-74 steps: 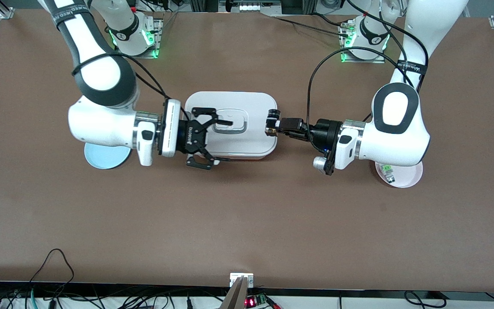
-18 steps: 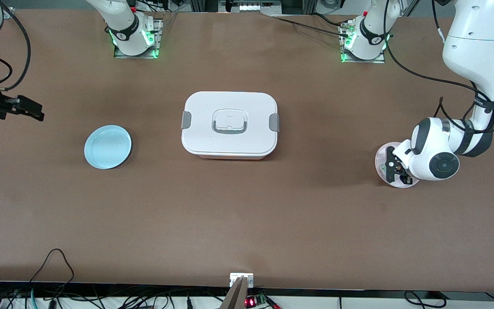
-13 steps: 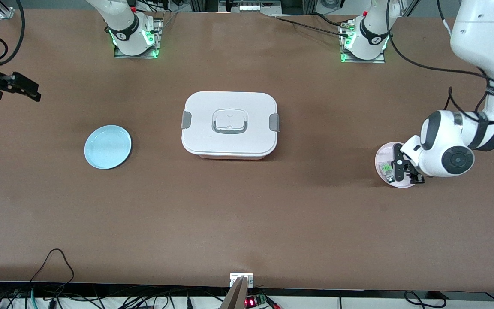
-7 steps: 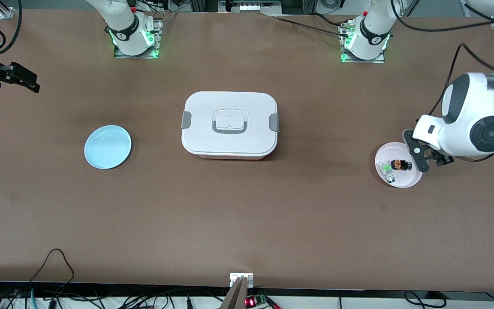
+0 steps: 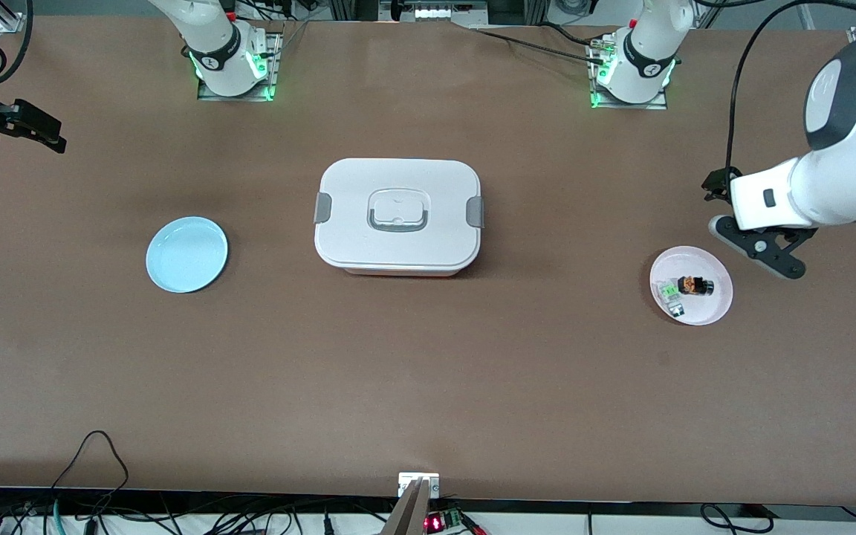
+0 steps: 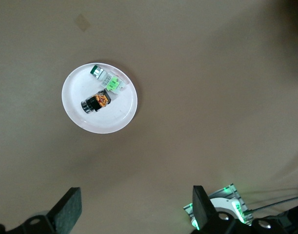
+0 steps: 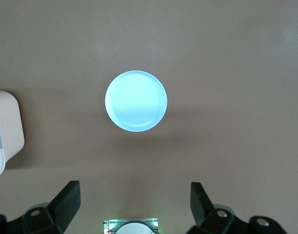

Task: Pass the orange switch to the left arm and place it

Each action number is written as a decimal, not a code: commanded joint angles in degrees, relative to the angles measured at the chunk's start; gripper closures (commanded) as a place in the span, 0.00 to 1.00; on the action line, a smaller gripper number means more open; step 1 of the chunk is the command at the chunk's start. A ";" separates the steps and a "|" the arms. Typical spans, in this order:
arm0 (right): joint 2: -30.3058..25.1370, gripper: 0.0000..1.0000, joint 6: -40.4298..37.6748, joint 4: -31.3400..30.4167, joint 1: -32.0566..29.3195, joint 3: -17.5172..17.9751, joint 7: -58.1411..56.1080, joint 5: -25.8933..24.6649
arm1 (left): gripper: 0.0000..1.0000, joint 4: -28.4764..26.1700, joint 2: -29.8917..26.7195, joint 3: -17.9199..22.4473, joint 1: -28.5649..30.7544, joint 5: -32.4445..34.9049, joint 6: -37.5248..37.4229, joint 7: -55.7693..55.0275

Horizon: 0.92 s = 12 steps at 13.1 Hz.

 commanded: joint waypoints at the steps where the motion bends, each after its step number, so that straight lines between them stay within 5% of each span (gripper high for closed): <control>1: -1.28 0.00 -0.45 -0.93 -0.05 -0.45 0.65 0.37 | 0.00 -9.34 -8.74 8.26 -5.14 -3.78 8.11 -4.25; 2: -1.28 0.00 -0.45 -0.93 -0.05 -0.45 0.65 0.37 | 0.00 -11.46 -10.33 12.22 -7.09 -5.54 10.23 -6.79; 5: -1.28 0.00 -0.45 -0.93 -0.05 -0.45 0.65 0.37 | 0.00 -16.13 -14.11 12.44 -7.02 -6.52 20.07 -22.49; 12: -1.28 0.00 -0.45 -0.93 -0.05 -0.71 0.65 0.37 | 0.00 -12.71 -12.81 11.04 -7.72 -5.64 14.91 -24.75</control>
